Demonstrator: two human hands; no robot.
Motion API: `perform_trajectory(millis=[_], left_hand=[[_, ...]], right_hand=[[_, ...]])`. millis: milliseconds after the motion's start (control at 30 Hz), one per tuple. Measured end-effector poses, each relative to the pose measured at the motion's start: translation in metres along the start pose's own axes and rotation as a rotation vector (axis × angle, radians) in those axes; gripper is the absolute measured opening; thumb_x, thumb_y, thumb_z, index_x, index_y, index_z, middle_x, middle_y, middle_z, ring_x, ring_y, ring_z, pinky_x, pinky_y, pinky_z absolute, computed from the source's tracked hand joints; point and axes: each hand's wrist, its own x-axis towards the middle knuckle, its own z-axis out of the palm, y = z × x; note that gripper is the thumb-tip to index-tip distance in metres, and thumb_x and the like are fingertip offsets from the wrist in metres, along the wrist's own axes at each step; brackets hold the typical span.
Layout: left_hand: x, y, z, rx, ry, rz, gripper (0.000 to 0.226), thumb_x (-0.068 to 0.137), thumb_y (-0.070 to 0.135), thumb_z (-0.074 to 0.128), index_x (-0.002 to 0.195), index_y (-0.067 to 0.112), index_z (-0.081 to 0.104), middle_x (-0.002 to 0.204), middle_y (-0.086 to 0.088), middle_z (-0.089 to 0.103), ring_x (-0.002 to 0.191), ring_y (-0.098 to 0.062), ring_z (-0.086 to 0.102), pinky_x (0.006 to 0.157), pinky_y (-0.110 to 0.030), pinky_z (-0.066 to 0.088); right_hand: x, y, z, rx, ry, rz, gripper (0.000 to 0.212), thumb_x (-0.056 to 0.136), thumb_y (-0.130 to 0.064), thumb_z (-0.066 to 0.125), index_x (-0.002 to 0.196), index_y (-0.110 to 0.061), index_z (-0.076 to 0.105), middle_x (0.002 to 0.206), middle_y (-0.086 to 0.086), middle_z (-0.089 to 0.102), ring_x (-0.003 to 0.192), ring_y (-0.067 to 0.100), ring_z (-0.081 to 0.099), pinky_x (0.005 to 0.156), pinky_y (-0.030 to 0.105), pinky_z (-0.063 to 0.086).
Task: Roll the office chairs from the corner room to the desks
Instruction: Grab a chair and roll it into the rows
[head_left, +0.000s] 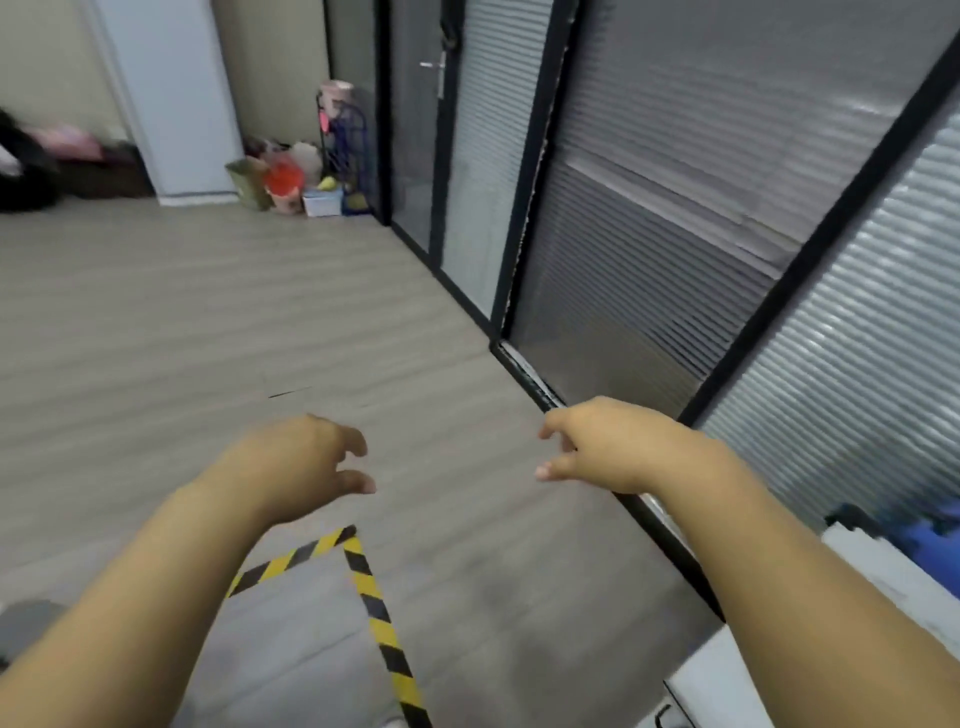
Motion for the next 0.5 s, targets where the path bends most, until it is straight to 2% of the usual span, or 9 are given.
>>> perform_trajectory(millis=[300,500], left_hand=[[0.070,-0.112,-0.014,-0.079,0.024,-0.312,0.049,0.084,0.063,0.050,0.125,0.036,0.050,0.125,0.009,0.058,0.111,-0.016,0.056,0.088,-0.032,0.048],[0.096,-0.170,-0.018,-0.129,0.031,-0.540,0.048,0.084,0.062,0.050,0.124,0.036,0.050,0.123,0.008,0.058,0.107,-0.016,0.057,0.085,-0.031,0.049]], right_hand=[[0.196,-0.073,-0.057,-0.077,-0.075,-0.271,0.055,0.086,-0.054,0.057,0.134,-0.031,0.044,0.133,0.000,0.052,0.116,0.022,0.052,0.092,0.036,0.045],[0.315,-0.132,-0.083,-0.179,-0.114,-0.504,0.054,0.085,-0.057,0.056,0.132,-0.032,0.044,0.129,-0.002,0.053,0.112,0.021,0.053,0.085,0.035,0.045]])
